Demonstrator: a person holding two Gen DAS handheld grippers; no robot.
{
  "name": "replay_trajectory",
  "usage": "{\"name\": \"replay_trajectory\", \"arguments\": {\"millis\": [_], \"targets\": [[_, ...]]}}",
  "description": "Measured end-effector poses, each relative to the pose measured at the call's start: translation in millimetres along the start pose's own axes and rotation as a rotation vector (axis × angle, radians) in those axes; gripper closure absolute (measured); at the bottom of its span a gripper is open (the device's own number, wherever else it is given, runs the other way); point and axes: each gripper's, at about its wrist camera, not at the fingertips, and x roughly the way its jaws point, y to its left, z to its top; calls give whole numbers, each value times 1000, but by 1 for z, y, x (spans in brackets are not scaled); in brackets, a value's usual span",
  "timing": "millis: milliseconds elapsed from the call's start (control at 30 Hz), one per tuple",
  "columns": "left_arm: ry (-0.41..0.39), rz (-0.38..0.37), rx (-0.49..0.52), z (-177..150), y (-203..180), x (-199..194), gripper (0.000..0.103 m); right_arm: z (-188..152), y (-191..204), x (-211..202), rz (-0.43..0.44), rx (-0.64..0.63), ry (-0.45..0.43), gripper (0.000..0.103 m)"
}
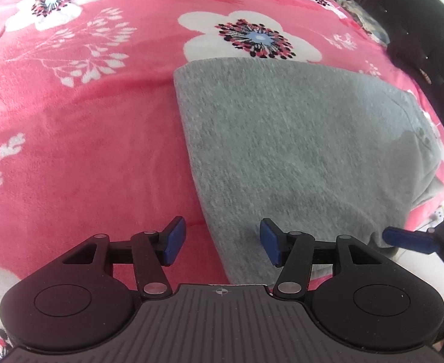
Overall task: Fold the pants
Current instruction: 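Grasp the folded pants edge with the right tool while the left tool approaches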
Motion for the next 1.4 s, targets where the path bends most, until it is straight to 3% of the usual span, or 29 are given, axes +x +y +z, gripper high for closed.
{"name": "replay_trajectory", "arguments": {"millis": [400, 733, 900, 1067, 1200, 1400], "targets": [[96, -227, -197, 11, 15, 19, 0, 1, -5, 3, -11, 7, -24, 0], [59, -496, -347, 25, 30, 2, 0, 26, 20, 20, -21, -94, -113, 0], [60, -533, -368, 33, 28, 0, 0, 42, 27, 44, -99, -93, -103, 0], [61, -563, -388, 33, 31, 1, 0, 48, 23, 70, -137, -57, -21, 0], [60, -560, -378, 33, 32, 1, 0, 48, 18, 72, -168, -20, -27, 0], [9, -537, -376, 37, 37, -8, 0, 48, -4, 65, -116, 132, -52, 0]]}}
